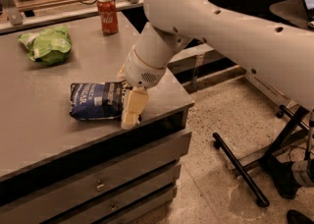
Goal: Move blue chip bag near green rice chip bag
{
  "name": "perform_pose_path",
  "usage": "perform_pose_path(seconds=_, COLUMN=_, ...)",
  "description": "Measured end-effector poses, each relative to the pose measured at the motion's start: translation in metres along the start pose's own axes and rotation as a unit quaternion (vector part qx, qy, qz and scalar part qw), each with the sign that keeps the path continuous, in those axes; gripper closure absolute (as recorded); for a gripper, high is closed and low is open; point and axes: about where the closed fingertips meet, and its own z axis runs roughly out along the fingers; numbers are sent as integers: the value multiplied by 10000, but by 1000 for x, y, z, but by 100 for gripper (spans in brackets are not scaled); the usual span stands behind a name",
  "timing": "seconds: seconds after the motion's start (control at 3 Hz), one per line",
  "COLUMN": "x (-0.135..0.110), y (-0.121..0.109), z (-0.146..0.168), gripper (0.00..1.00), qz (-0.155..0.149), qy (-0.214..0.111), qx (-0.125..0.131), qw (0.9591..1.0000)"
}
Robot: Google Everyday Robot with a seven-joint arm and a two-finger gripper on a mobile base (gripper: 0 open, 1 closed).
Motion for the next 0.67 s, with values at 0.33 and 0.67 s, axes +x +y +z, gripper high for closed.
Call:
perform_pose_path(seconds=0.33, x=-1, y=1, z=0, gripper=41, qz=-11, qy=5, qx=-5, qw=10000)
perform_pose_path(seconds=0.67, x=-2, y=1, z=1, gripper=65, qz=-23, qy=9, qx=-10, qw=10000)
